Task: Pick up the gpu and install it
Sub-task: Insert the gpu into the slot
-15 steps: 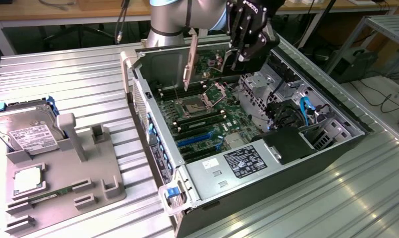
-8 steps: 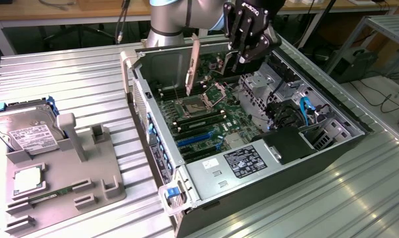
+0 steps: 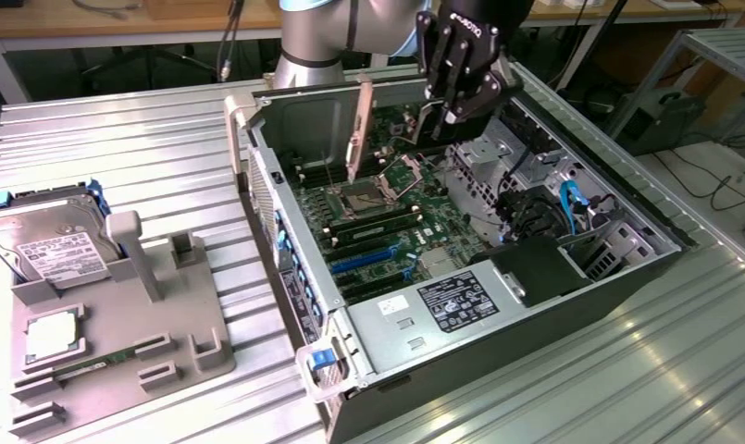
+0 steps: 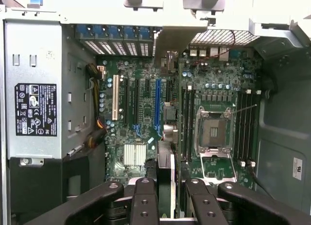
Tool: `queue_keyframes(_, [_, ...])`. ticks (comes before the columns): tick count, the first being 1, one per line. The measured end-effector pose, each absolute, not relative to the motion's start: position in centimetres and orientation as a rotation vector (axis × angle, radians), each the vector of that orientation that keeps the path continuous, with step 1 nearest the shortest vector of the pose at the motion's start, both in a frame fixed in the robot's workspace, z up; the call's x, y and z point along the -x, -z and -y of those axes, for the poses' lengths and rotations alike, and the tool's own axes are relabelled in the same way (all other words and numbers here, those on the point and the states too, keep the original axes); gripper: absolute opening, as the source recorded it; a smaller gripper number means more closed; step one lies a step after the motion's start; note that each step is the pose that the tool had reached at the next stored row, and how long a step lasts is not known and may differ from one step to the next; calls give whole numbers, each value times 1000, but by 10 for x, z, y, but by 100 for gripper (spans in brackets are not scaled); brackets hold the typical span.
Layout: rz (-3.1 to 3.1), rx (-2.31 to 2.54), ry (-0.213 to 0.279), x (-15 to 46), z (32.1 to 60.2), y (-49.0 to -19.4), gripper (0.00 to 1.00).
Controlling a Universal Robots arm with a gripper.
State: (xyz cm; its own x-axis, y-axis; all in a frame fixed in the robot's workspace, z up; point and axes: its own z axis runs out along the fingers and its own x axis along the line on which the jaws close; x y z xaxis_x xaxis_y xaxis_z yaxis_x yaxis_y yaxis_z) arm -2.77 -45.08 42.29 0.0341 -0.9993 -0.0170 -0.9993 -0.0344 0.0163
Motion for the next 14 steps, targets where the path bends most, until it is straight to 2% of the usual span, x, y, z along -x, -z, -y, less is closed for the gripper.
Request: queue_keyframes(14, [-2190, 2252, -38, 28, 451, -397, 27])
